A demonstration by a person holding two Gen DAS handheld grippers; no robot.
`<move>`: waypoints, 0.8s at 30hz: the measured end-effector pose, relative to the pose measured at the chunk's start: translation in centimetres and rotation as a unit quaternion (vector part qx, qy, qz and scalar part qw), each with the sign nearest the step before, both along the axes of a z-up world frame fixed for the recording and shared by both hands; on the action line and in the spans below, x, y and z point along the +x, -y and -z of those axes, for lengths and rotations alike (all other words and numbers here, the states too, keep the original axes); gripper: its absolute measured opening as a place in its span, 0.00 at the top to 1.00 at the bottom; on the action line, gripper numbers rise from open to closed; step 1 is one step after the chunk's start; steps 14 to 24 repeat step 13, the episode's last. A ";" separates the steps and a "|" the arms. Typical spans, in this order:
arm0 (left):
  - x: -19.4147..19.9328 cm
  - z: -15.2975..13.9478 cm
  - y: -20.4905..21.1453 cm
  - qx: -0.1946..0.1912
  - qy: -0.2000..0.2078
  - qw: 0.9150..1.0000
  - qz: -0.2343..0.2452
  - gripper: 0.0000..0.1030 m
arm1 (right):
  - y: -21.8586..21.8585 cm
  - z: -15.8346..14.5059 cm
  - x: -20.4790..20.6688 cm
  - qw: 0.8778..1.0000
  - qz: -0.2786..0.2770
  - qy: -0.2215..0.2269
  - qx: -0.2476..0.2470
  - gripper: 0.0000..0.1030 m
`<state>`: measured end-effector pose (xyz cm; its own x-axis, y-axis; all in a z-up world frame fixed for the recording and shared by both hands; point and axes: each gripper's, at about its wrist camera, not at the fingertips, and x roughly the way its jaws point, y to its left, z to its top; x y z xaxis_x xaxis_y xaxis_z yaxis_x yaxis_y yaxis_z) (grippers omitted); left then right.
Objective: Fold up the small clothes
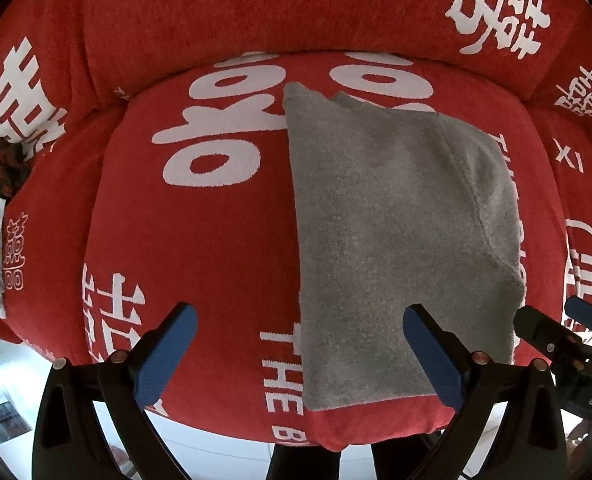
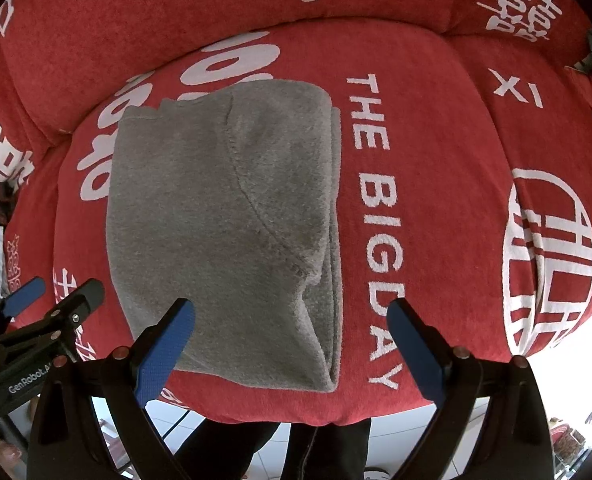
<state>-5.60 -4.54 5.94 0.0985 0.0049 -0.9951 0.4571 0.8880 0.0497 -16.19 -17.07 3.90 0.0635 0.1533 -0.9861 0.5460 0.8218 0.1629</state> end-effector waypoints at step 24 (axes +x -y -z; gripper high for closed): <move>0.2 0.1 0.4 0.003 0.011 1.000 0.006 0.00 | 0.0 0.3 0.3 1.000 -0.002 -0.002 0.002 0.05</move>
